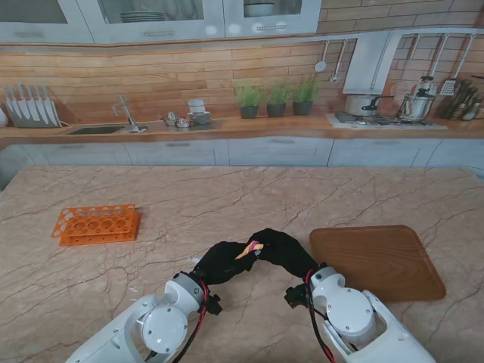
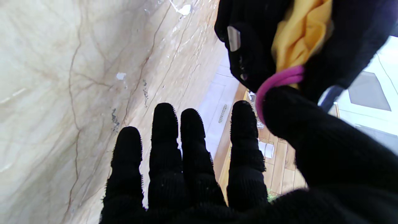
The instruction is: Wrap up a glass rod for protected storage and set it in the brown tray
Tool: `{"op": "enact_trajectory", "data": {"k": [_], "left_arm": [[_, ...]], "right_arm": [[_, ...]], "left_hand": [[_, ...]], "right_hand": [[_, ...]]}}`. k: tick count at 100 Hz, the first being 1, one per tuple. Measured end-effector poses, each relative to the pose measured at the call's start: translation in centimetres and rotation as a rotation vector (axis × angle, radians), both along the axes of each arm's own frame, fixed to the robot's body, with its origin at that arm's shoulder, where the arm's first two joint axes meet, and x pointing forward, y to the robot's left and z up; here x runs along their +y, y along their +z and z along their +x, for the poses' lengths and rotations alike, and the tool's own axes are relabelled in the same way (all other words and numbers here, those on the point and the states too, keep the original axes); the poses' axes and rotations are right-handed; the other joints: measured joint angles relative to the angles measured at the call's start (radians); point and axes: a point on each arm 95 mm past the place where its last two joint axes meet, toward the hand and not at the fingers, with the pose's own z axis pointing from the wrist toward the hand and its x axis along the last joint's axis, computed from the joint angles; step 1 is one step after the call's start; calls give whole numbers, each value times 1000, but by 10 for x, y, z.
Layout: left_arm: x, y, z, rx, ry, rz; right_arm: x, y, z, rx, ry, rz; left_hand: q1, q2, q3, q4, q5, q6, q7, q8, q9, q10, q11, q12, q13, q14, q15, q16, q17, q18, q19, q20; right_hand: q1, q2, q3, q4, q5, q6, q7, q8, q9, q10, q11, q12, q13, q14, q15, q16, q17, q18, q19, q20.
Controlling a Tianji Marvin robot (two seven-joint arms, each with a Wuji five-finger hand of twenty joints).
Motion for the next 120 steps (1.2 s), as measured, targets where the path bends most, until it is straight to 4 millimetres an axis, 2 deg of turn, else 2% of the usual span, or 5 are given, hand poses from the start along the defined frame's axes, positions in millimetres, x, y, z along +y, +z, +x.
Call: {"op": "enact_trajectory", "data": {"k": [16,52,72,96,120], "left_arm": [[-1,1,0,6,3,-1],[-1,-1,-1,16,-2,-5],[0,-3,-1,19,1,-1],[-2,-3,-2,15,3,-9],[-3,-3,-1,3,20,-21]], "right_arm": [[0,-1,-1,18,-10,34],[5,-4,-1,91,-56,119],[9,-2,1,56,-88,78],[11,-3,0,35,-95,19],[11,-3,-2,50,-93,3]], "left_hand": [[0,0,-8,0,0,0,0,0,0,0,0,0,0,0,0,0,0,0,0,0],[14,0,-9,0,0,0,0,0,0,0,0,0,0,0,0,0,0,0,0,0],[14,0,-9,0,0,10,-12,0,0,3,0,0,0,0,0,0,0,1,0,0],[14,0,-9,-3,0,9,-12,1,0,3,0,0,0,0,0,0,0,1,0,0],[31,0,-11,-4,0,9,-13,1,0,3,0,0,0,0,0,0,0,1,0,-1]], "right_hand": [[2,0,1,0,3,-18,0,9,0,0,-15,-10,0,-9,-24,-3,-8,0,-41,0],[107,-13,-25,-63,149,-28,230,-179,61,-2,-21,-19,1,-11,-33,-3,-5,13,-76,0],[106,-45,43,-63,236,-7,295,-145,129,-2,17,-19,11,-7,2,-3,10,24,-76,1],[75,-67,116,171,240,8,327,13,191,-1,92,6,45,8,71,8,24,27,-56,1],[63,-67,114,225,239,11,331,37,210,11,141,39,54,21,98,21,25,28,-43,0]]}}
